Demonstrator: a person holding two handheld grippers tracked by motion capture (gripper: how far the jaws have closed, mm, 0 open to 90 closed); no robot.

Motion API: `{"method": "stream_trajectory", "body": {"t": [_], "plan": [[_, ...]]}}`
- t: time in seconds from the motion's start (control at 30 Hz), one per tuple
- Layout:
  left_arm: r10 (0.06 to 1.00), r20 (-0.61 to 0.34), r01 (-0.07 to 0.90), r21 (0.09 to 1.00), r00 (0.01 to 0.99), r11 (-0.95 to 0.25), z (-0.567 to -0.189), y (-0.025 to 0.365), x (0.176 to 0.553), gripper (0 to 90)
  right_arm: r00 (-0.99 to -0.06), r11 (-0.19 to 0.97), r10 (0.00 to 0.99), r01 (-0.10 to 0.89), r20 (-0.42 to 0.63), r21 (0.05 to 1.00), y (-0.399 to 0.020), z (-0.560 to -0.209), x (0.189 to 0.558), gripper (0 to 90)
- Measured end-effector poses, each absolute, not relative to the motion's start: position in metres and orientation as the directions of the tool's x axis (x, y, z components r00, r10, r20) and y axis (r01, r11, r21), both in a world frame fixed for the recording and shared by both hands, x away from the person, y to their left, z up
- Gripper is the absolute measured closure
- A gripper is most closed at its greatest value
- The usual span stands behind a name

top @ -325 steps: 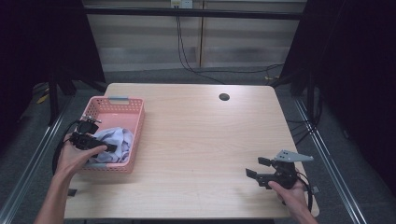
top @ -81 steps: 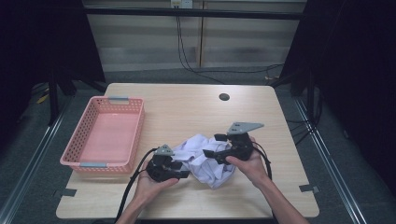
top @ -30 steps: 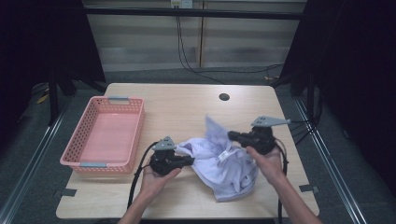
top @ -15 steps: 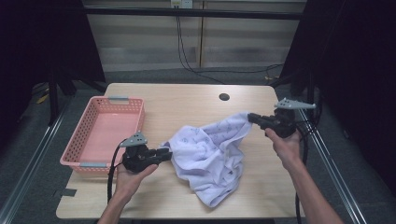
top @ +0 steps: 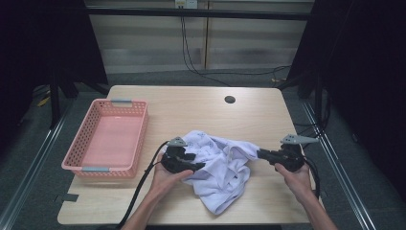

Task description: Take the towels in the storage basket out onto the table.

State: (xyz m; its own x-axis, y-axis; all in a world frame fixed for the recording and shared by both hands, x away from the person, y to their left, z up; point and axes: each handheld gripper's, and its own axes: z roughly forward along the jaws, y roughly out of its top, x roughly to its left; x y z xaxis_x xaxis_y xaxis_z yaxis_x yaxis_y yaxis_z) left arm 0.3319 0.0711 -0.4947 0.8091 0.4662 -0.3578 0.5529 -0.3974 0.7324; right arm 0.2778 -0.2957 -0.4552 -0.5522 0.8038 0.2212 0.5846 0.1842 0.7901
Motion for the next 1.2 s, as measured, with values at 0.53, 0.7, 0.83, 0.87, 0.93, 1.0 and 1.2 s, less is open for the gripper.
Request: {"method": "stream_trajectory", "body": {"t": [0.53,0.7,0.83,0.87,0.93,1.0,1.2], "plan": [[0.46,-0.295,0.488,0.782,0.837,-0.388,-0.479,0.078,0.325,87.5,-0.636,0.178,0.731,0.527,0.246,0.831,-0.232,-0.426,0.315,31.4],[0.467,-0.29,0.481,0.798,0.835,-0.364,-0.47,0.089,0.323,87.9,-0.627,0.277,0.742,0.607,0.236,0.745,-0.207,-0.453,0.323,50.0],[0.47,-0.297,0.473,0.823,0.831,-0.316,-0.459,0.101,0.321,88.1,-0.589,0.218,0.768,0.609,0.251,0.762,-0.224,-0.461,0.317,84.0],[0.475,-0.295,0.469,0.83,0.829,-0.302,-0.455,0.105,0.32,88.1,-0.579,0.187,0.772,0.602,0.262,0.776,-0.231,-0.459,0.317,85.3],[0.477,-0.308,0.467,0.844,0.824,-0.262,-0.447,0.113,0.319,88.2,-0.556,0.157,0.793,0.58,0.248,0.799,-0.244,-0.447,0.317,86.7],[0.479,-0.286,0.438,0.865,0.83,-0.244,-0.431,0.119,0.319,88.2,-0.543,0.13,0.804,0.56,0.244,0.818,-0.255,-0.433,0.32,87.2],[0.46,-0.216,0.337,0.92,0.861,-0.198,-0.374,0.121,0.316,88.7,-0.518,0.079,0.826,0.495,0.221,0.866,-0.28,-0.381,0.339,87.5]]}}
